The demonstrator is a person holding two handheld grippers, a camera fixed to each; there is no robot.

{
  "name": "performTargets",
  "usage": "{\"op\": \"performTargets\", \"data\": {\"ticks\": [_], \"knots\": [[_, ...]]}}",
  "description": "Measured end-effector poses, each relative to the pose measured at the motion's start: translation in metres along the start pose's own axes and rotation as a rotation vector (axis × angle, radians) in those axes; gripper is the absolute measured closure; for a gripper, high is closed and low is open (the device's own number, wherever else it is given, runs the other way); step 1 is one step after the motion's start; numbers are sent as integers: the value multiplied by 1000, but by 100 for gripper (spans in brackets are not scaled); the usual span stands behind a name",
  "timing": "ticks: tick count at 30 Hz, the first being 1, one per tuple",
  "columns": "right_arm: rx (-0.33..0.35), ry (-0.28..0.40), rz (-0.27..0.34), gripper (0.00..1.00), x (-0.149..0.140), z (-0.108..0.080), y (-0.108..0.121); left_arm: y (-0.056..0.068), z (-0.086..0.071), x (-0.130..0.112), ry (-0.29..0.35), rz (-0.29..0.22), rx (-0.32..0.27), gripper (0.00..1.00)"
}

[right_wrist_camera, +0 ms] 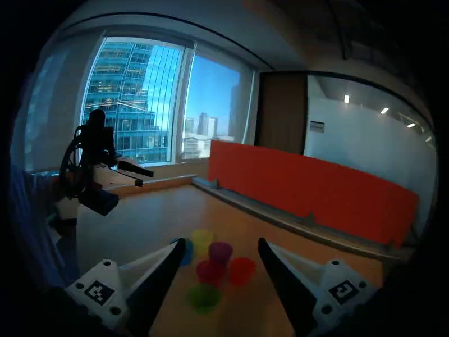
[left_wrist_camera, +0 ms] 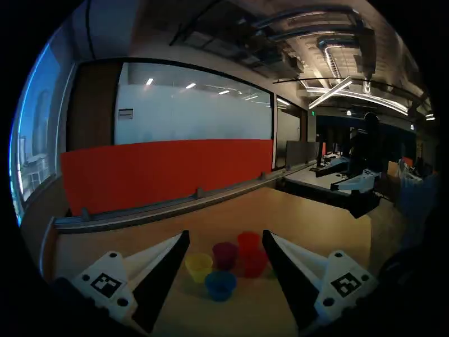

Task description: Pour water

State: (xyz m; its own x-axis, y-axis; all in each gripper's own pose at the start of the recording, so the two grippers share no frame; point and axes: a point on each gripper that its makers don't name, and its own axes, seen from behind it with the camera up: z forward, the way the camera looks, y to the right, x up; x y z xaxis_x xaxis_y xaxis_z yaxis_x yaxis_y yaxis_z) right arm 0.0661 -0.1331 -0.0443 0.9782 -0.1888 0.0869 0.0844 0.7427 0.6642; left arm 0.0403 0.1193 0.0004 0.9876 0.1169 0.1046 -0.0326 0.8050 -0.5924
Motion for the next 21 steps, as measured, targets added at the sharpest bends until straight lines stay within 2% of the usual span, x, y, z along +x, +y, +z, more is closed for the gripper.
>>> {"op": "performTargets", "data": {"ticks": [11,21], "knots": [[42,-81,45,0,-49,18,-1,-2,27,-60,-109,11,-38,4],[72,-132,32,0,-83,28,-6,-7,42,-100,-180,28,-53,3]]}}
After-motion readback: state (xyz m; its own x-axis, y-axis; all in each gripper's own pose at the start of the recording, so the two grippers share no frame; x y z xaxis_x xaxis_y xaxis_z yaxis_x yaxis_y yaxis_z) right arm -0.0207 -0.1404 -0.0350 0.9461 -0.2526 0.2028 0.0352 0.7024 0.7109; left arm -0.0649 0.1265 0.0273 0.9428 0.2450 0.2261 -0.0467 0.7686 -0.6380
